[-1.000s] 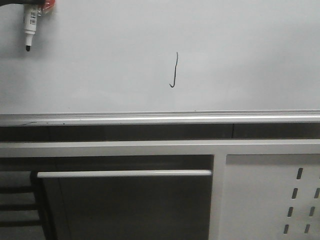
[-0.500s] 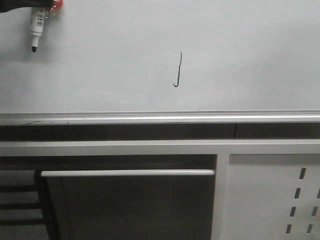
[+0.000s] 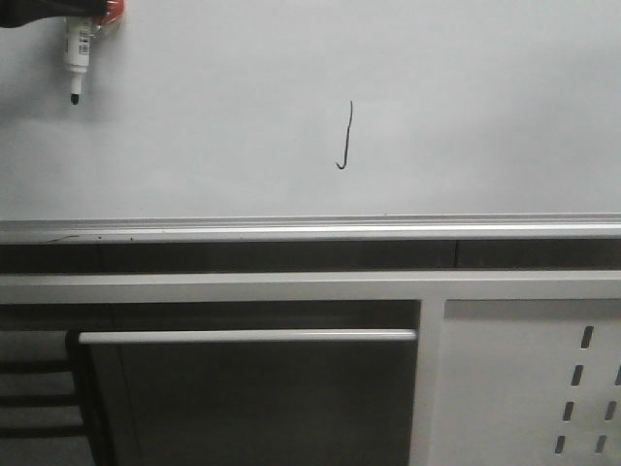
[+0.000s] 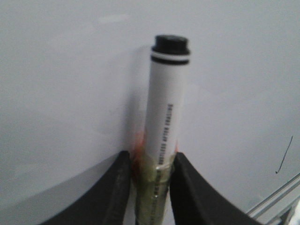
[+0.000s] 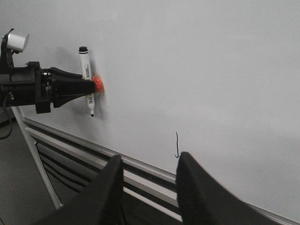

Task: Write number 1 on whiteboard

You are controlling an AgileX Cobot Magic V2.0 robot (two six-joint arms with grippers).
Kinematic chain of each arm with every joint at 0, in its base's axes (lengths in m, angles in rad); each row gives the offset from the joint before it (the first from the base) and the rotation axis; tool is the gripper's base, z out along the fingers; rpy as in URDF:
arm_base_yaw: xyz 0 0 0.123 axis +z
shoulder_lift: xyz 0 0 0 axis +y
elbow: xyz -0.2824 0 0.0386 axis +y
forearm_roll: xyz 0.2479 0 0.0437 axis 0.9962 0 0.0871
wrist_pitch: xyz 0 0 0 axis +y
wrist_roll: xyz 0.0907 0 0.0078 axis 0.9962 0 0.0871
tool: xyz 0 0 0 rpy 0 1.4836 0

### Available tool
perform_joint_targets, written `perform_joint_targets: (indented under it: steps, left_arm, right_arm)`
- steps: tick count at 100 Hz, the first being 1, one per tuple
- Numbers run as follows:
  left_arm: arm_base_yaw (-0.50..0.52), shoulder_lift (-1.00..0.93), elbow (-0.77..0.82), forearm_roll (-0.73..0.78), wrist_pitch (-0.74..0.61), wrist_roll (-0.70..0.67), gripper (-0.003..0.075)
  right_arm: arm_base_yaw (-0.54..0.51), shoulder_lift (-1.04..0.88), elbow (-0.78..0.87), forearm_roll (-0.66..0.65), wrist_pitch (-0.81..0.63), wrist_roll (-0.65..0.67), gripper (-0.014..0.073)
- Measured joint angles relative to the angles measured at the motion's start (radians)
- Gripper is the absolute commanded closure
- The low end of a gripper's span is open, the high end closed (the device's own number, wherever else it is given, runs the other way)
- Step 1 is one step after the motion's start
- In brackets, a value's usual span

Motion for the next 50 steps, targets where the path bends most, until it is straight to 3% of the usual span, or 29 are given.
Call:
perform_joint_targets:
  steps: [26,50]
  left_arm:
    - [-0.006,0.002,0.000,0.017,0.014,0.000,0.0384]
    - [-0.010,0.002,0.002,0.027,0.018,-0.019,0.0246]
  right_arm:
    - [0.000,0.000,0.000,0.000,0.000,-0.003,0.0356]
    - [0.000,0.000,0.000,0.000,0.000,-0.003,0.0356]
